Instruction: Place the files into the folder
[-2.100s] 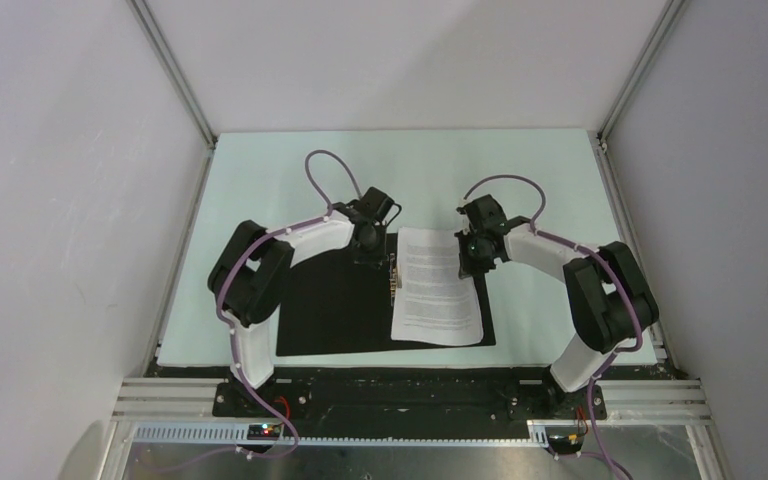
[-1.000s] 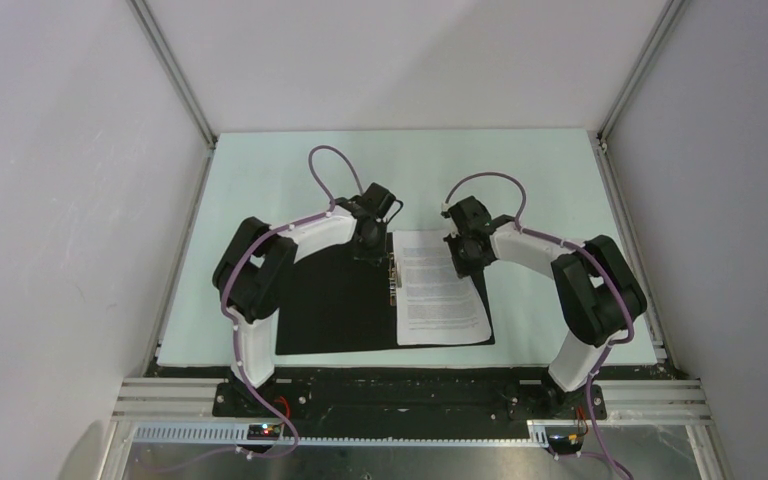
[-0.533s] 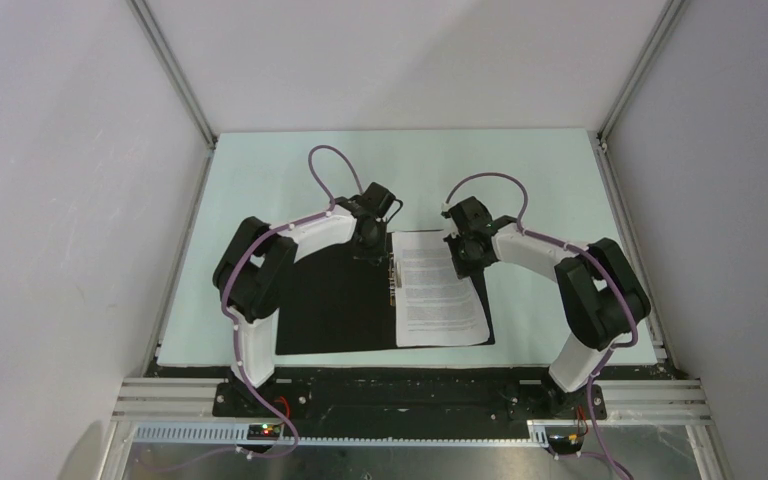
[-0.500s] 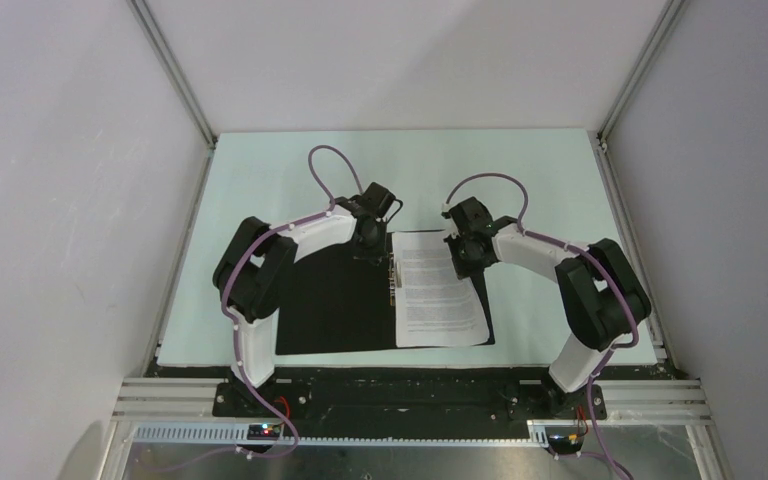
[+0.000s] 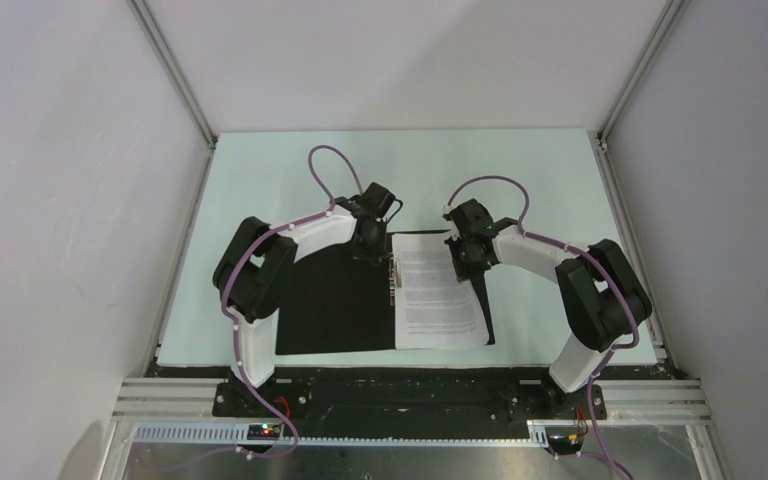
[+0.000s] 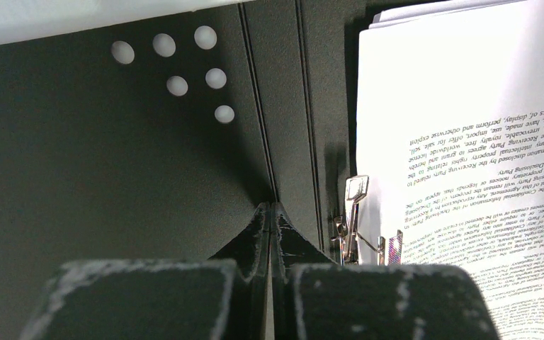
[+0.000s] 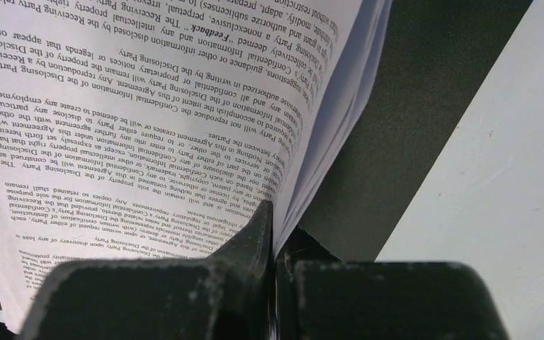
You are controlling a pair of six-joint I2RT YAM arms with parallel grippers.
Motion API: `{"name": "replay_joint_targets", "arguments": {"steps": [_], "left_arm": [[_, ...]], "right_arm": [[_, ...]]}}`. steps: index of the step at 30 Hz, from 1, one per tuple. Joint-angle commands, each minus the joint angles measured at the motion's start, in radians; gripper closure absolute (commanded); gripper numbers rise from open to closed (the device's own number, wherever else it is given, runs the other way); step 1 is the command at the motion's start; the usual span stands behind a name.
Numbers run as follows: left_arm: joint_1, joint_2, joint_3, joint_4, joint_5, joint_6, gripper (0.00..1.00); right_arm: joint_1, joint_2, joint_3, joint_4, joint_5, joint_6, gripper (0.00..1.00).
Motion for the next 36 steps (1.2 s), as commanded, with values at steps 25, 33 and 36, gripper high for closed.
{"name": "replay_joint_targets", "arguments": {"steps": [25, 33, 36], "left_arm": [[0.019, 0.042, 0.004, -0.024, -0.050, 0.020, 1.00], [0.019, 0.038, 0.002, -0.025, -0.048, 0.021, 1.00], [0.020, 0.037, 0.002, -0.024, -0.044, 0.020, 1.00]], "right_arm": [[-0.038, -0.084, -0.001, -0.054, 0.019, 0.059, 0.46], [-0.082, -0.099, -0.001, -0.096, 0.072, 0.094, 0.35], [-0.101, -0.112, 0.000, -0.107, 0.075, 0.107, 0.31]]}}
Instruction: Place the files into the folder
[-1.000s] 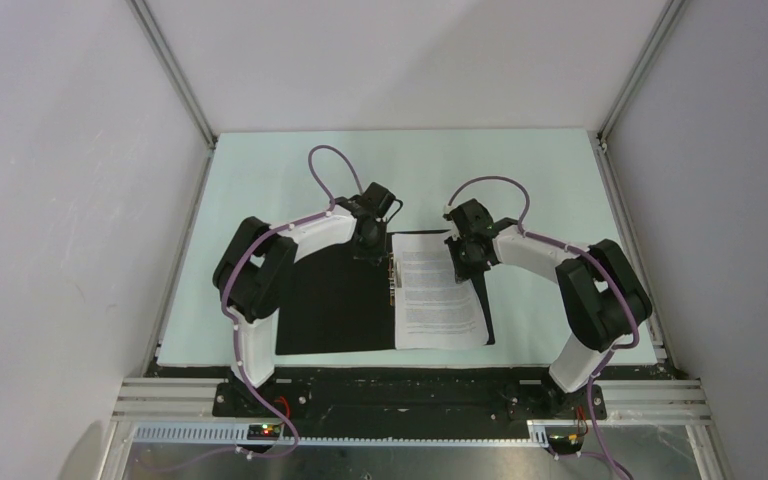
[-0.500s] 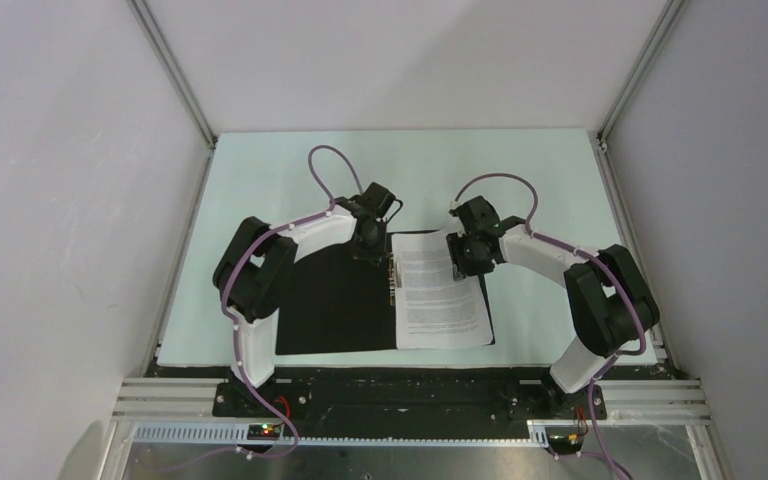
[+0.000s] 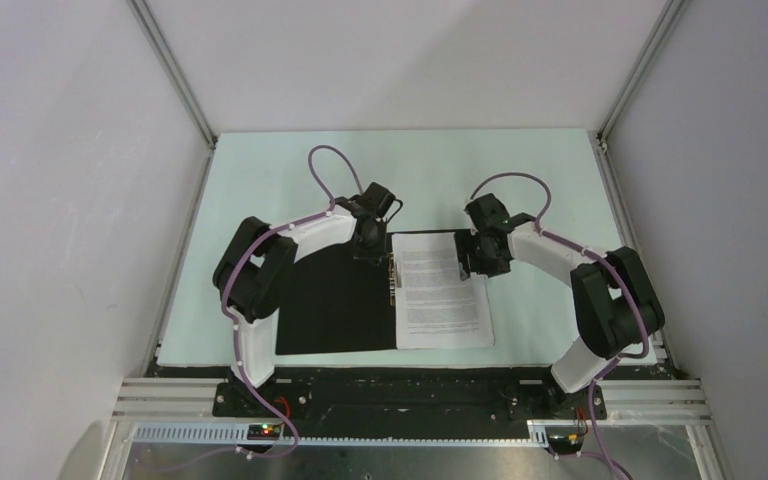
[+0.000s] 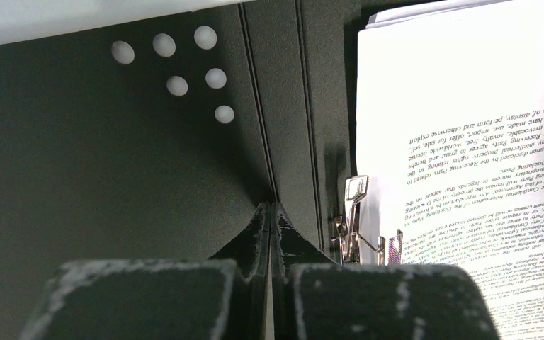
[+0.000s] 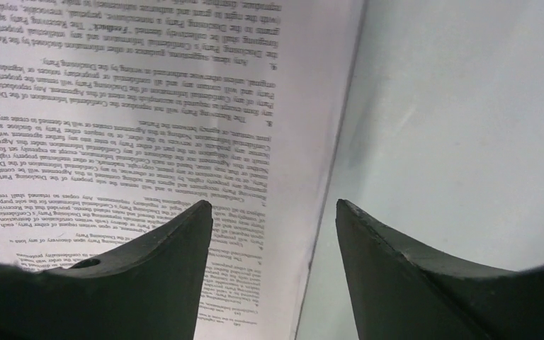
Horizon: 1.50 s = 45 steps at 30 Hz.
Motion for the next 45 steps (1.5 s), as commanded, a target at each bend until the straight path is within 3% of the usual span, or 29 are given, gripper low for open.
{"name": "replay_joint_targets", "arguments": {"steps": [1, 9, 15, 20, 25, 33, 45], "left_arm": [[0.019, 0.036, 0.001, -0.025, -0.041, 0.020, 1.00], [0.019, 0.011, 0.003, -0.024, -0.018, 0.009, 1.00], [0.020, -0.106, -0.005, -0.025, 0.002, -0.008, 0.95], [0.042, -0.244, -0.138, -0.021, 0.030, -0.083, 0.92], [0.085, -0.385, -0.286, 0.005, 0.047, -0.154, 0.96], [0.201, -0.465, -0.511, 0.097, 0.147, -0.289, 1.00], [0.273, -0.457, -0.589, 0.131, 0.122, -0.375, 1.00]], "right_arm": [[-0.031, -0.062, 0.004, -0.030, 0.033, 0.032, 0.30], [-0.030, -0.105, 0.006, -0.030, 0.010, 0.085, 0.29], [0.081, -0.138, 0.020, 0.023, 0.014, 0.224, 0.35], [0.244, -0.063, 0.123, 0.031, 0.084, 0.311, 0.41], [0.344, 0.060, 0.236, 0.034, 0.139, 0.340, 0.55], [0.394, 0.201, 0.380, 0.005, 0.193, 0.341, 0.62], [0.427, 0.276, 0.402, 0.028, 0.192, 0.350, 0.70]]}}
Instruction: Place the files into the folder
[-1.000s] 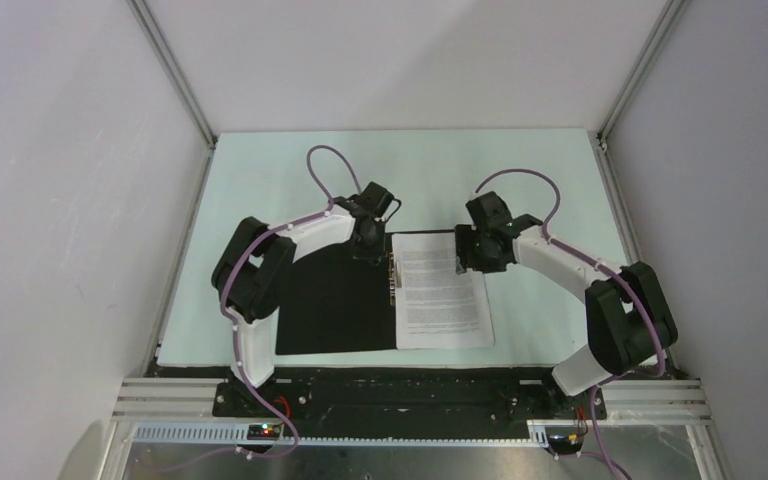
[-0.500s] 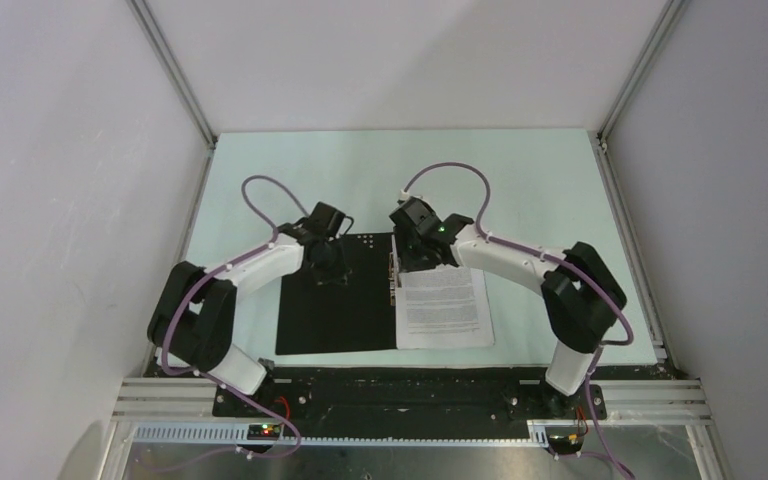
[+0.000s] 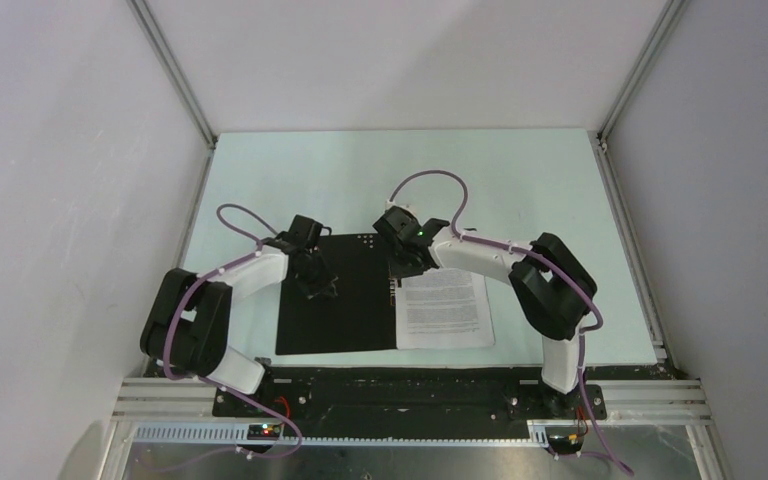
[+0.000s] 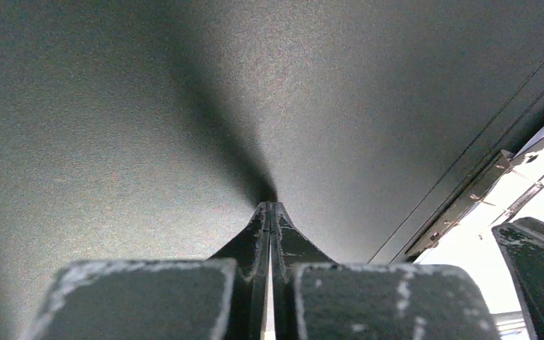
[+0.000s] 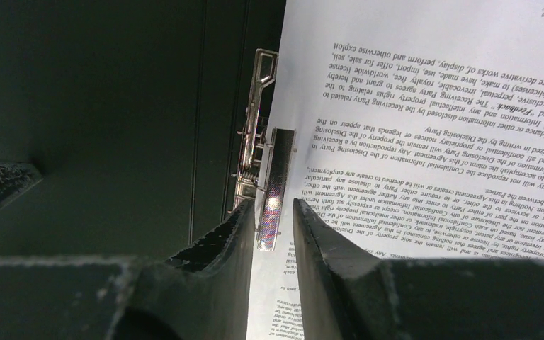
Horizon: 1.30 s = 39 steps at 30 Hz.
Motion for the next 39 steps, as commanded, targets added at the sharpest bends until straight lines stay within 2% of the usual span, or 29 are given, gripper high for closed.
{"name": "replay_joint_targets", "arguments": {"steps": [1, 16, 39], "left_arm": [[0.019, -0.005, -0.022, 0.028, -0.027, -0.039, 1.00], [0.026, 0.001, -0.028, 0.028, -0.045, -0.052, 1.00], [0.042, 0.015, -0.027, 0.027, -0.064, -0.060, 1.00]], "right_arm": [[0.013, 0.009, 0.048, 0.006, 0.044, 0.021, 0.70], [0.039, 0.026, 0.043, -0.015, 0.063, 0.036, 0.84], [0.083, -0.015, -0.066, 0.019, 0.065, 0.093, 0.88]]}}
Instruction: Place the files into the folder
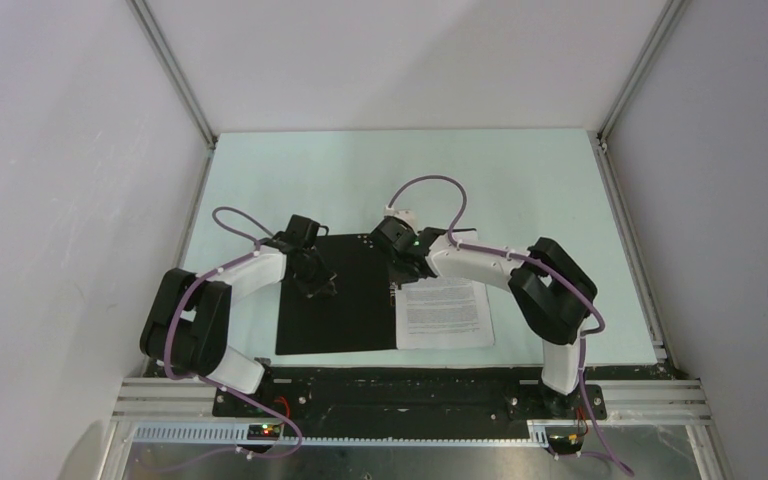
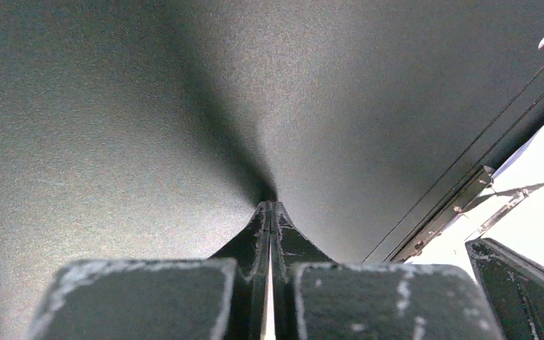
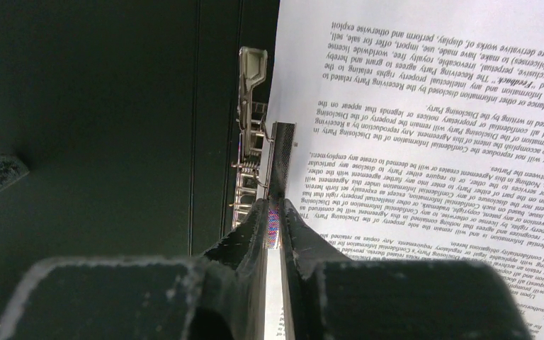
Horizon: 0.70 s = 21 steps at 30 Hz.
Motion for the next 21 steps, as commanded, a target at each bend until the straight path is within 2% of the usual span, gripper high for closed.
{"name": "replay_joint_targets", "arguments": {"steps": [1, 16, 21], "left_arm": [[0.018, 0.016, -0.019, 0.007, -0.074, -0.009, 1.00], [0.024, 0.025, -0.016, 0.007, -0.072, -0.007, 1.00], [0.025, 0.018, -0.002, 0.007, -0.061, 0.006, 1.00]], "right_arm": [[0.033, -0.011, -0.040, 0.004, -0.021, 0.041, 0.88], [0.049, -0.093, -0.133, 0.074, 0.008, 0.067, 0.88], [0.049, -0.152, -0.144, 0.080, 0.009, 0.058, 0.84]]}}
